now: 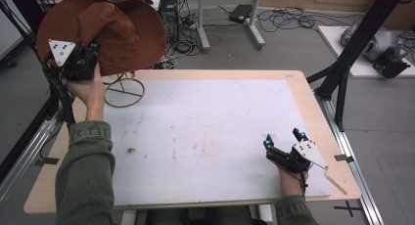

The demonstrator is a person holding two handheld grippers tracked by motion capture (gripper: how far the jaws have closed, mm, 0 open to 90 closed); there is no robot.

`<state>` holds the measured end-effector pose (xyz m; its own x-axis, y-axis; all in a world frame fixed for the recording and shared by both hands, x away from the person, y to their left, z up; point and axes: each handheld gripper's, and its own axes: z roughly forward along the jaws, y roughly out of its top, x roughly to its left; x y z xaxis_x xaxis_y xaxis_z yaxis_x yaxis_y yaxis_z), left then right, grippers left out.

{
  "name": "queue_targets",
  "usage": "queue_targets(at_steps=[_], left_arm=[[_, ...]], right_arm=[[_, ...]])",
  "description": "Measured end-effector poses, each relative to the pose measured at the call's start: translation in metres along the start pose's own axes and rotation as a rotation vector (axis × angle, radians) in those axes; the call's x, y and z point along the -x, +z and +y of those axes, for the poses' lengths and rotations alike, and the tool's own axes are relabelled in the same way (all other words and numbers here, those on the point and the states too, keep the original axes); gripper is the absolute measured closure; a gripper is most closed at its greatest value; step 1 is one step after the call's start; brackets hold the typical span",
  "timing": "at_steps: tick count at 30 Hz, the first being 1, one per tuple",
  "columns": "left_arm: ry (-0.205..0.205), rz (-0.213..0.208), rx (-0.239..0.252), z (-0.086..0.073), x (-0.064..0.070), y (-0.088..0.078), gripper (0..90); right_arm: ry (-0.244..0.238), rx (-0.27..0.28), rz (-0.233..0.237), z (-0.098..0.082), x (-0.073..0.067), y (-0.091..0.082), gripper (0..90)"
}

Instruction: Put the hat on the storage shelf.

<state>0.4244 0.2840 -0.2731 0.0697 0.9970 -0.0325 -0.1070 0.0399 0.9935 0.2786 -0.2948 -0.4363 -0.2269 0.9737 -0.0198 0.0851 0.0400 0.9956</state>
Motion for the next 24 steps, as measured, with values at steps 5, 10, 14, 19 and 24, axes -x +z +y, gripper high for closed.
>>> queue_targets(at_steps=[5, 10, 14, 19, 24], left_arm=[[0.008, -0.013, -0.023, -0.002, 0.000, 0.002, 87.1], [0.012, -0.007, -0.042, -0.006, -0.002, 0.005, 87.1], [0.000, 0.008, -0.075, -0.009, -0.005, 0.007, 86.8], [0.010, -0.013, -0.096, -0.011, -0.005, 0.008, 84.1], [-0.018, -0.007, -0.076, -0.010, -0.006, 0.008, 64.8]], right_arm=[[-0.004, 0.001, 0.005, 0.000, 0.000, 0.001, 5.1], [-0.002, -0.001, 0.009, 0.000, -0.001, 0.000, 5.1], [-0.006, -0.005, 0.012, -0.001, -0.001, 0.002, 5.1], [-0.011, -0.005, 0.017, -0.001, -0.002, 0.002, 5.1], [-0.009, -0.007, 0.021, -0.001, -0.003, 0.002, 5.1]])
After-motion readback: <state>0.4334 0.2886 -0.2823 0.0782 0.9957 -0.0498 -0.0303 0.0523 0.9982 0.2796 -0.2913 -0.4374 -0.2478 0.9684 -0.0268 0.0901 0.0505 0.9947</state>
